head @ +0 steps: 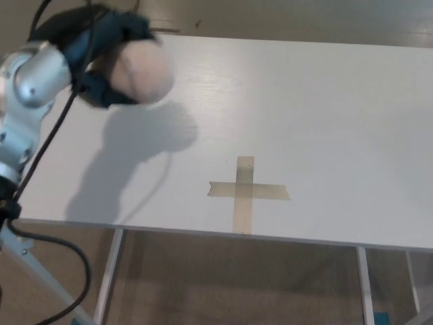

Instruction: Use the left hand to take the pink dumpling toy on a person's hand and put it on the desk.

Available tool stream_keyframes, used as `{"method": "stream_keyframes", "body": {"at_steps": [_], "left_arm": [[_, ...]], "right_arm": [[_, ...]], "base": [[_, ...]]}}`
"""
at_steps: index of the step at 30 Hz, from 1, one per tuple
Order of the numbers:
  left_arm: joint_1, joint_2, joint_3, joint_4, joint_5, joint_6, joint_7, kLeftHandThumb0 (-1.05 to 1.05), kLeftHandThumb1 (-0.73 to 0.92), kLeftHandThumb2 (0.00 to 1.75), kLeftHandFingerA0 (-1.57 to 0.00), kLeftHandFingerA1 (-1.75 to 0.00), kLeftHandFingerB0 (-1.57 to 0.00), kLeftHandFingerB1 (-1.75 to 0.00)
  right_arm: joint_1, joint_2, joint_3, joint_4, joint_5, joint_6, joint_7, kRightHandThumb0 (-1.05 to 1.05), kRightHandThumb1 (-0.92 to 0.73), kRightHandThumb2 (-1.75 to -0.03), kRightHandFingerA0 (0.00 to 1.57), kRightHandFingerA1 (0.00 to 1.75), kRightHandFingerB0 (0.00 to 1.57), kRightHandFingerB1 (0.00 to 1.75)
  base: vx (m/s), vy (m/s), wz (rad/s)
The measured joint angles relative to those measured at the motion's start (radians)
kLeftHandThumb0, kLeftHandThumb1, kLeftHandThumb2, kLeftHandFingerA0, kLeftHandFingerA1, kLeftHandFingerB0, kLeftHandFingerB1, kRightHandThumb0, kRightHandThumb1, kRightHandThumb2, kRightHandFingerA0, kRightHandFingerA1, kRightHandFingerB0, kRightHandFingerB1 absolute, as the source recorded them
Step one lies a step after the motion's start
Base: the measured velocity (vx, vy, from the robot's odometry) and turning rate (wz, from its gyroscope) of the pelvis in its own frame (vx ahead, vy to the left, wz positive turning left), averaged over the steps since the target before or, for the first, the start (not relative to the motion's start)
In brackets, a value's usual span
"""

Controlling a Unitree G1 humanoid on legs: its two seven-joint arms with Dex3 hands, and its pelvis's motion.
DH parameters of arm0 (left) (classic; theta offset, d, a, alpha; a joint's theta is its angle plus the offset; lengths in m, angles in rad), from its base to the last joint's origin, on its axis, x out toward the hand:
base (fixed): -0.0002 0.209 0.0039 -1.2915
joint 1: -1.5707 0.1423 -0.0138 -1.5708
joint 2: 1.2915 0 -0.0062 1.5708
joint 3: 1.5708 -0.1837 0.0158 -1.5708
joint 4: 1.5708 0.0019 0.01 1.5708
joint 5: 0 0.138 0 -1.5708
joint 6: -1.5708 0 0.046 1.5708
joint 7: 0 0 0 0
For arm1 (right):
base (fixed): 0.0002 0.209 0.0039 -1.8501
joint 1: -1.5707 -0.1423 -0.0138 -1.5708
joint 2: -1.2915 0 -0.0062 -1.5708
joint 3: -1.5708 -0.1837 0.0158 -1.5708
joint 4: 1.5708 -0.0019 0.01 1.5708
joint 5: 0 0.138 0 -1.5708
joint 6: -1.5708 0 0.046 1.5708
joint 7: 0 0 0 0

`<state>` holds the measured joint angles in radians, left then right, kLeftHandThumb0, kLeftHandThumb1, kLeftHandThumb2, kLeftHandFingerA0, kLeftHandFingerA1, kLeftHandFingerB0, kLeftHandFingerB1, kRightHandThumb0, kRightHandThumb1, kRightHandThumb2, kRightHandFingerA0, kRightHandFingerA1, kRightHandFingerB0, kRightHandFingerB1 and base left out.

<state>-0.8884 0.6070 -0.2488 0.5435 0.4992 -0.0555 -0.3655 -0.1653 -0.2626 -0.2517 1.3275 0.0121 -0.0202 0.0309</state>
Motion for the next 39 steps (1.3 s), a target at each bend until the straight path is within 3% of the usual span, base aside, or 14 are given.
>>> {"method": "stream_keyframes", "body": {"at_steps": [1, 4, 15, 18, 19, 21, 22, 23, 26, 27, 28, 29, 30, 39], "left_arm": [[0.003, 0.004, -0.001, 0.019, 0.001, -0.008, 0.005, -0.3, 0.75, 0.66, -0.73, -1.37, -0.85, -0.59], [0.01, 0.015, -0.011, 0.102, 0.007, -0.035, 0.029, -0.27, 0.77, 0.63, -0.85, -1.14, -0.79, -0.51], [0.04, 0.031, -0.123, 0.21, 0.092, -0.09, 0.131, -0.25, 0.7, 0.63, -0.71, -1.38, -0.83, -0.56], [0.063, 0.031, -0.156, 0.211, 0.125, -0.101, 0.166, -0.24, 0.7, 0.62, -0.67, -1.45, -0.7, -0.46], [0.068, 0.031, -0.161, 0.211, 0.129, -0.102, 0.172, -0.32, 0.61, 0.88, -0.78, -1.2, -0.62, -0.59], [0.088, 0.028, -0.172, 0.211, 0.142, -0.109, 0.19, -0.32, 0.61, 0.88, -0.78, -1.2, -0.62, -0.59], [0.098, 0.026, -0.174, 0.211, 0.148, -0.113, 0.197, -0.23, 0.71, 0.63, -0.67, -1.42, -0.63, -0.44], [0.101, 0.025, -0.174, 0.211, 0.149, -0.115, 0.199, -0.3, 0.68, 0.61, -0.71, -1.3, -0.54, -0.4], [0.109, 0.017, -0.173, 0.209, 0.149, -0.122, 0.204, -0.39, 0.61, 0.58, -0.75, -1.19, -0.42, -0.35], [0.112, 0.011, -0.17, 0.207, 0.147, -0.126, 0.204, -0.69, 0.41, 0.76, -0.41, -0.49, -0.04, -0.14], [0.112, 0.011, -0.17, 0.207, 0.147, -0.126, 0.204, -0.69, 0.41, 0.76, -0.41, -0.49, -0.04, -0.14], [0.116, 0.004, -0.165, 0.204, 0.142, -0.129, 0.195, -0.79, 0.48, 0.59, -0.11, -0.27, 0.0, -0.14], [0.116, 0.003, -0.164, 0.203, 0.14, -0.128, 0.187, -0.92, 0.43, 0.67, 0.0, 0.0, 0.0, -0.01], [0.111, 0.003, -0.164, 0.19, 0.118, -0.078, 0.04, -0.92, 0.44, 0.67, 0.0, 0.0, 0.0, -0.02]], "right_arm": [[0.001, 0.0, -0.001, 0.0, 0.0, 0.0, 0.0, -0.22, -0.68, -0.6, 0.59, 0.43, 0.6, 0.45], [0.0, 0.001, -0.001, 0.0, 0.0, -0.001, 0.0, -0.23, -0.68, -0.6, 0.59, 0.43, 0.58, 0.44], [-0.002, 0.0, -0.001, 0.0, 0.0, -0.001, 0.002, -0.24, -0.7, -0.61, 0.59, 0.43, 0.58, 0.43], [-0.003, 0.0, -0.001, 0.0, 0.0, -0.001, 0.002, -0.23, -0.7, -0.61, 0.59, 0.43, 0.59, 0.44], [-0.003, 0.0, -0.001, 0.0, 0.0, -0.001, 0.002, -0.23, -0.7, -0.61, 0.59, 0.43, 0.58, 0.44], [-0.004, 0.0, -0.001, 0.0, 0.0, -0.001, 0.002, -0.23, -0.7, -0.61, 0.59, 0.43, 0.58, 0.44], [-0.004, 0.0, 0.0, 0.0, 0.0, -0.001, 0.002, -0.23, -0.7, -0.61, 0.58, 0.43, 0.58, 0.44], [-0.004, 0.0, 0.001, 0.0, 0.0, -0.001, 0.002, -0.23, -0.7, -0.61, 0.58, 0.43, 0.57, 0.43], [-0.006, 0.0, 0.002, 0.0, -0.001, -0.001, 0.002, -0.23, -0.7, -0.61, 0.58, 0.43, 0.57, 0.43], [-0.008, 0.0, 0.003, 0.0, -0.001, -0.001, 0.002, -0.23, -0.71, -0.61, 0.58, 0.43, 0.55, 0.42], [-0.008, 0.0, 0.003, 0.0, -0.001, -0.001, 0.002, -0.23, -0.71, -0.61, 0.58, 0.43, 0.55, 0.42], [-0.009, 0.0, 0.006, 0.0, -0.002, 0.0, 0.002, -0.23, -0.71, -0.61, 0.58, 0.43, 0.55, 0.42], [-0.009, -0.001, 0.006, 0.0, -0.002, 0.0, 0.002, -0.22, -0.72, -0.62, 0.58, 0.43, 0.54, 0.42], [-0.018, -0.002, 0.008, 0.0, -0.002, 0.004, 0.002, -0.23, -0.72, -0.62, 0.58, 0.43, 0.52, 0.41]], "base": [[0.0, 0.0, 0.0], [0.0, 0.0, 0.0], [0.0, 0.0, 0.0], [0.0, 0.0, 0.0], [0.0, 0.0, 0.0], [0.0, 0.0, 0.0], [0.0, 0.0, 0.0], [0.0, 0.0, 0.0], [0.0, 0.0, 0.0], [0.0, 0.0, 0.0], [0.0, 0.0, 0.0], [0.0, 0.0, 0.0], [0.0, 0.0, 0.0], [0.0, 0.0, 0.0]]}}
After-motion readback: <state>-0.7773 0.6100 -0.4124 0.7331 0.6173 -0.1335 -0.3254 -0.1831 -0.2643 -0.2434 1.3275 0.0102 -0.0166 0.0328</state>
